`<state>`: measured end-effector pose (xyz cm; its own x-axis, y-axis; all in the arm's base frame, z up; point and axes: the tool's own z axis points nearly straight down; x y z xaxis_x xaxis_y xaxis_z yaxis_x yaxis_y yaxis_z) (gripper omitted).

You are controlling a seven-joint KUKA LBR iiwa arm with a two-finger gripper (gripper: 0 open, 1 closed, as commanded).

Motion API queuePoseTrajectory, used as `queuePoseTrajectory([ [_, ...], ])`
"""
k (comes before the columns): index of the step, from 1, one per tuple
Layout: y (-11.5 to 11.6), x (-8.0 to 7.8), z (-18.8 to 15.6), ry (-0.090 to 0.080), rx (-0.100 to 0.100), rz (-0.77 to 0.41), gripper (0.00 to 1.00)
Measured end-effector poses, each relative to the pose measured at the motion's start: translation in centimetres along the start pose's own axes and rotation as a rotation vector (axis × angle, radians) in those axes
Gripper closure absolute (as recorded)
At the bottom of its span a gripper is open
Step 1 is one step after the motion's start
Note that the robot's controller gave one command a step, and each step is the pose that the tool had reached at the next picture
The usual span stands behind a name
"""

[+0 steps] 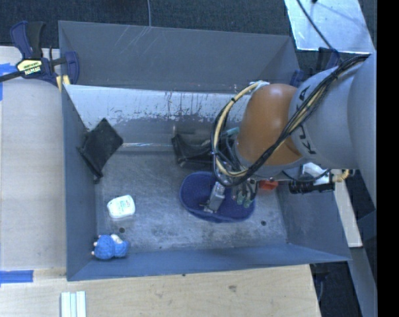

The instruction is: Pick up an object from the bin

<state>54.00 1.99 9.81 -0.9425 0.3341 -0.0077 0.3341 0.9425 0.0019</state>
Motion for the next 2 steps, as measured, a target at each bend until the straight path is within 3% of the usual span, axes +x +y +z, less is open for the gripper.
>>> queuePoseTrajectory([
  [1, 0.0, -0.1, -0.8, 0.004, 0.001, -0.002, 1.0],
  [2, 0.0, -0.4, -6.8, -0.001, -0.001, -0.005, 1.0],
])
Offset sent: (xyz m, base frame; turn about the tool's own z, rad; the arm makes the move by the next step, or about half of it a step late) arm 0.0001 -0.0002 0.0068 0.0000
